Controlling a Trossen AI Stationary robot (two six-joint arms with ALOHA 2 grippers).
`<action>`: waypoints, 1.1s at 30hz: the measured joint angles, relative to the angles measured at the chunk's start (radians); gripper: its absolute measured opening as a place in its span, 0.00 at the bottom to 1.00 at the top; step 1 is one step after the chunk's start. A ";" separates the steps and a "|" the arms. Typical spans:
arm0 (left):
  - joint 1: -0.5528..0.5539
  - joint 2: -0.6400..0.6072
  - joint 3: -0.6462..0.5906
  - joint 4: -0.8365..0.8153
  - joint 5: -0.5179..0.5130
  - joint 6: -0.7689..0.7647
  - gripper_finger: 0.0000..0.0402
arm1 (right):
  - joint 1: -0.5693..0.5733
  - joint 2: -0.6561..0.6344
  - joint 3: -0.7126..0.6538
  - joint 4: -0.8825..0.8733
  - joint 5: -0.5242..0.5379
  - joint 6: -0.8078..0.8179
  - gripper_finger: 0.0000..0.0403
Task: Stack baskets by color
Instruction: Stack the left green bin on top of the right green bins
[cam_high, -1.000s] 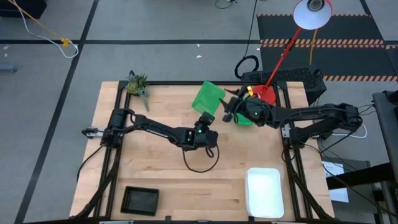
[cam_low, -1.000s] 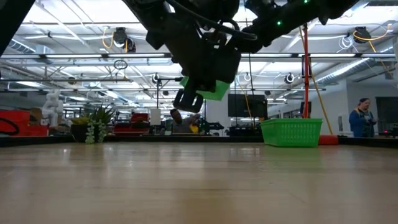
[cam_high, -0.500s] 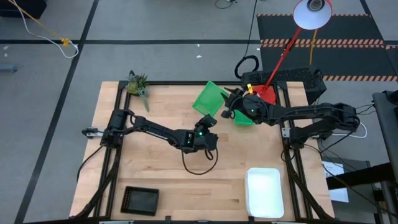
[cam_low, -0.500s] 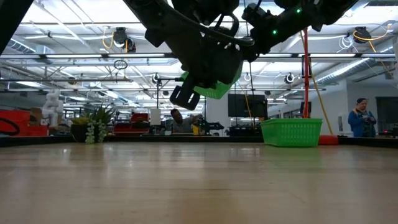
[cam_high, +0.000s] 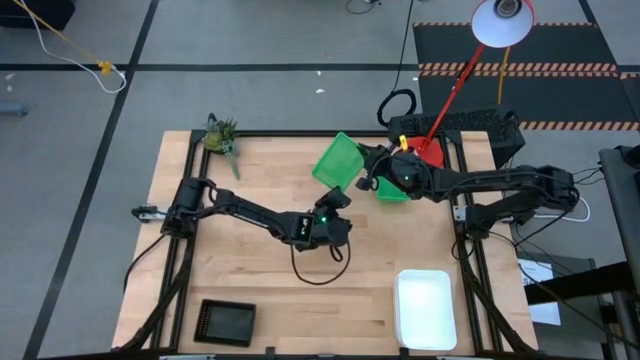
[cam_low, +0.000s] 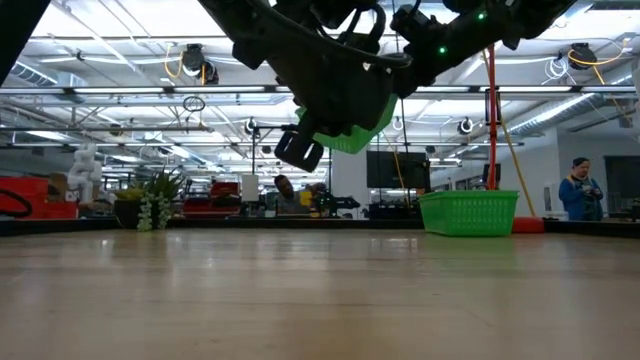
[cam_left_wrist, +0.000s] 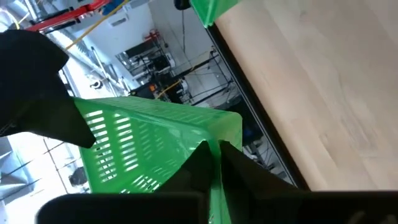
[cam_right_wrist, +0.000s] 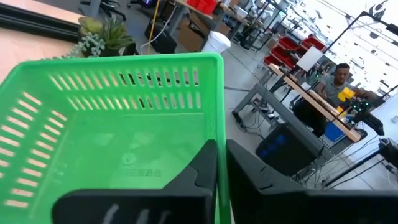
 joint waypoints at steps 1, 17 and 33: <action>0.000 0.000 0.000 0.007 0.001 -0.007 0.09 | 0.000 -0.001 0.000 -0.001 0.001 -0.001 0.02; -0.009 -0.001 0.000 0.226 0.058 -0.232 0.63 | -0.003 -0.032 -0.001 -0.023 0.029 -0.053 0.01; -0.086 -0.003 0.000 0.360 0.129 -0.186 0.98 | -0.081 -0.260 -0.002 -0.287 0.029 -0.027 0.01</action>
